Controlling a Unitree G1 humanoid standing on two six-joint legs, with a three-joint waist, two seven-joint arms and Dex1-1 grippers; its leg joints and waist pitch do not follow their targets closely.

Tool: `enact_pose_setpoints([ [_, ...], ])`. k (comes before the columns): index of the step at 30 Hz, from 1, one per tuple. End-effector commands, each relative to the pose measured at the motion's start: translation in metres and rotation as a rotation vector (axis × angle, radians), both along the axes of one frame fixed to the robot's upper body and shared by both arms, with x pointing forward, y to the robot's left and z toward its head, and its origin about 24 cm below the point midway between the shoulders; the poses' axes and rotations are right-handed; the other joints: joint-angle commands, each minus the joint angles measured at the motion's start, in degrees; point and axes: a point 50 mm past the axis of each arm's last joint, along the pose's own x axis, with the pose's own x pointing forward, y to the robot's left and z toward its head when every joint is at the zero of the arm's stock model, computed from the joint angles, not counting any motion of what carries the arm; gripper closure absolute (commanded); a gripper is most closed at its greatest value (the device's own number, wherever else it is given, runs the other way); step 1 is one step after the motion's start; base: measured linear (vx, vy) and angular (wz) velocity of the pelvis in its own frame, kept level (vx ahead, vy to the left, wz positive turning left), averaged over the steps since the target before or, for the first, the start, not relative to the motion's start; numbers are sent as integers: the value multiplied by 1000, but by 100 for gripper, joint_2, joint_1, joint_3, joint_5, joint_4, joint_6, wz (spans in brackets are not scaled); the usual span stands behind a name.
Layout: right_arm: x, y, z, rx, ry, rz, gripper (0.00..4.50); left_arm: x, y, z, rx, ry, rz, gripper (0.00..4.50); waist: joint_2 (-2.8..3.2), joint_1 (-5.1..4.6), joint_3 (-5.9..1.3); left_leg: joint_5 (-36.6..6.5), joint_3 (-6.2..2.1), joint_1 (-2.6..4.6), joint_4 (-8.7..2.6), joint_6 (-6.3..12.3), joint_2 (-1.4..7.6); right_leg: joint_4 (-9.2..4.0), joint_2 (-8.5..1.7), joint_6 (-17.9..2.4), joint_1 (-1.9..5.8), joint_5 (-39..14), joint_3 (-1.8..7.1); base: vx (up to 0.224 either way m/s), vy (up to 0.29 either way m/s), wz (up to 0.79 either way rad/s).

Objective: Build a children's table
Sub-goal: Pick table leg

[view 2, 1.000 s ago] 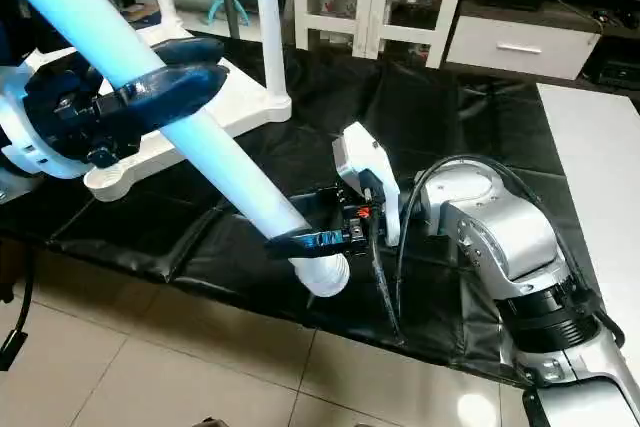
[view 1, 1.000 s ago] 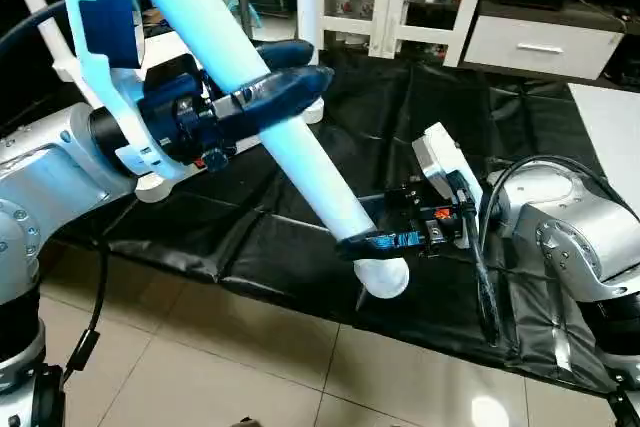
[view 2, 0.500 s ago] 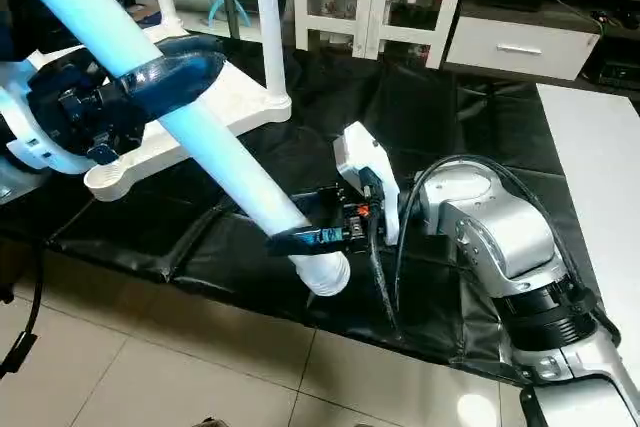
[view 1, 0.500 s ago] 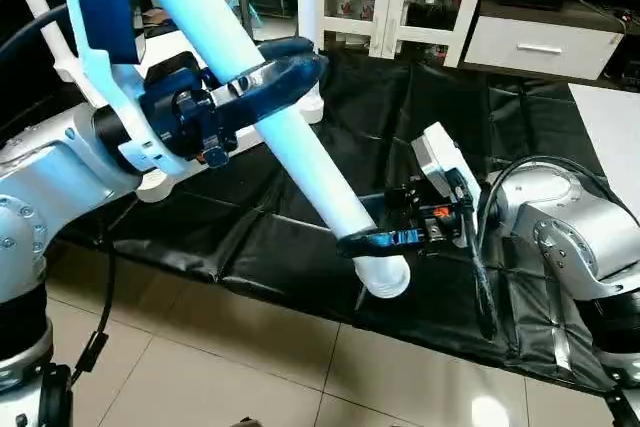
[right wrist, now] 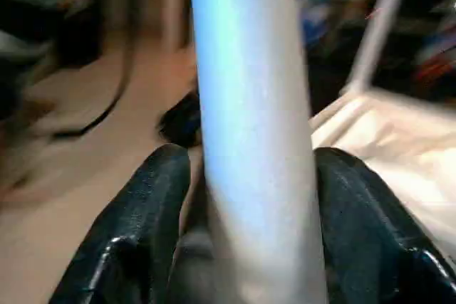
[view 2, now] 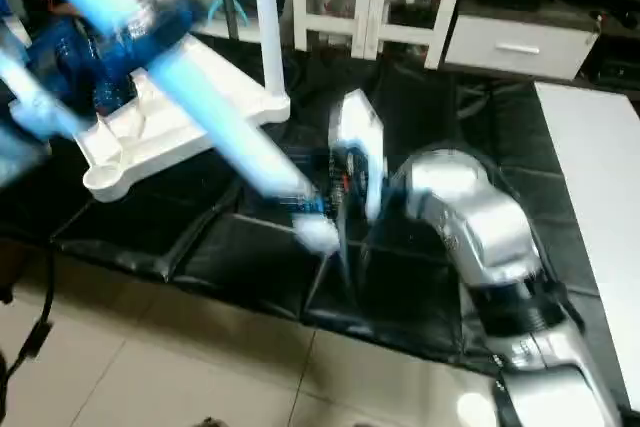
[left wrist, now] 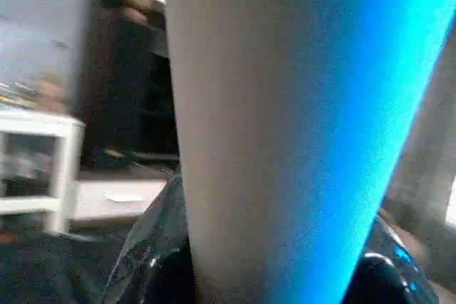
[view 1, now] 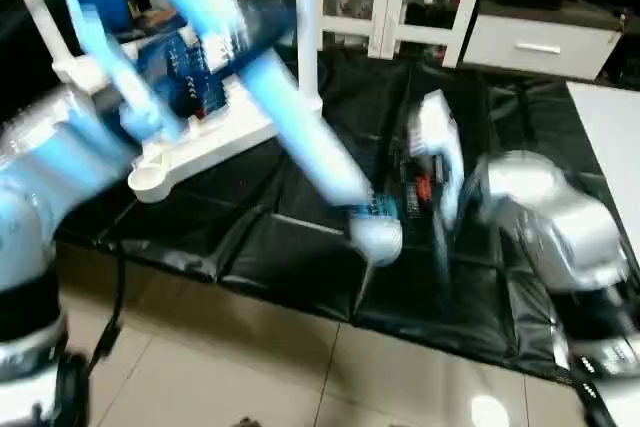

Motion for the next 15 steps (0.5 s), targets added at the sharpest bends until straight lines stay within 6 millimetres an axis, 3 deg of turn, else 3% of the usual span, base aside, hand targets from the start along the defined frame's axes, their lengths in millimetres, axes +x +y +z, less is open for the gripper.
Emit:
enact_pose_setpoints([
  [1, 7, -6, 12, 91, -17, -90, 133, 10, 12, 4, -38, 26, 160, 287, 85, 1, -411, -995, -137, 22, -432, -145, 230, -428, -379, -932, 306, -1655, 279, 0, 0, 0],
  [3, 9, -8, 16, 150, 7, -125, 117, 18, 18, 6, -93, 77, 266, 287, 94, 5, -433, -950, -142, 28, -423, -157, 221, -415, -371, -922, 315, -1508, 269, 0, 0, 0],
  [9, 13, -20, 25, 247, 35, -226, 68, 25, 20, 5, -148, 150, 301, 287, 107, 34, -461, -734, -132, 23, -404, -133, 215, -380, -373, -1081, 317, -1027, 266, 0, 0, 0],
  [15, 30, -47, 23, 184, 2, -492, 68, 25, 18, 5, -174, 178, 289, 287, 93, 34, -441, -793, -118, 13, -405, -226, 191, -398, -382, -1075, 328, -1222, 263, 0, 0, 0],
])
